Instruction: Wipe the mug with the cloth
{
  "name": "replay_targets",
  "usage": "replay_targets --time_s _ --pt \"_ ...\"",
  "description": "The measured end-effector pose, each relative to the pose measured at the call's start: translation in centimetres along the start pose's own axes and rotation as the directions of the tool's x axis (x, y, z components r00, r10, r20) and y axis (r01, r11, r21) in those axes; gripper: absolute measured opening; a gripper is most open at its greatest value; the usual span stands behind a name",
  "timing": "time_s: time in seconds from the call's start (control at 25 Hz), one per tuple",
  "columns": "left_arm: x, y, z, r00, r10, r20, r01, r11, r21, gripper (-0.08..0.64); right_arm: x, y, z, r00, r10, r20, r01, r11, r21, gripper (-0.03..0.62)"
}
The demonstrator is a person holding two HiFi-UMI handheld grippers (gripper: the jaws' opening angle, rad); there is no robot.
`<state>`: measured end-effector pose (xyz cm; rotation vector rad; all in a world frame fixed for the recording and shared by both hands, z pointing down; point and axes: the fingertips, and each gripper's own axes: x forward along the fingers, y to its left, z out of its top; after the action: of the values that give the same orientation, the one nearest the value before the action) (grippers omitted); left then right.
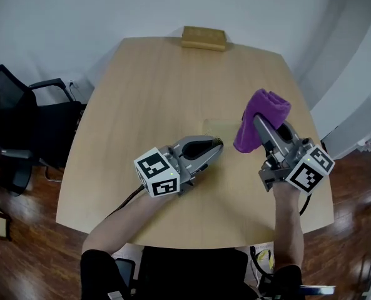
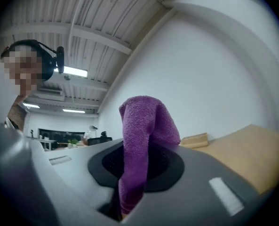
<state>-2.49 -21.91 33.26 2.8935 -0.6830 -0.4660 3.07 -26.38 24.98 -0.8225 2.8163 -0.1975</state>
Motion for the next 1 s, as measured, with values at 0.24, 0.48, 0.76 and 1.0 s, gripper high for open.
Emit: replay_targets --time_s 0.24,0.48,0.76,1.0 --pt "0.5 -1.3 -0.2 0.999 0.0 -0.049 0.007 0.991 0.137 0.041 1.1 -0.7 -3.2 0.989 -0.05 -0.14 0.041 0.997 -0.067 0.061" --pt "0.5 -1.2 -1.4 0.993 0.014 -0.114 0.013 0.972 0.235 0.044 3.8 4.6 -5.5 0.981 0.067 -0.183 -0.078 0.995 -0.054 0.061" --pt "0.5 -1.2 -0.2 0.996 0.024 -0.085 -0.006 0.978 0.207 0.042 2.0 4.8 -2.1 0.986 0.153 -0.061 -0.151 0.988 0.043 0.061" --pt "0.3 -1.6 -0.7 0.995 0.004 -0.101 0.026 0.957 0.289 0.042 -0.4 -3.1 0.4 0.994 -0.107 -0.034 0.105 0.993 -0.044 0.061"
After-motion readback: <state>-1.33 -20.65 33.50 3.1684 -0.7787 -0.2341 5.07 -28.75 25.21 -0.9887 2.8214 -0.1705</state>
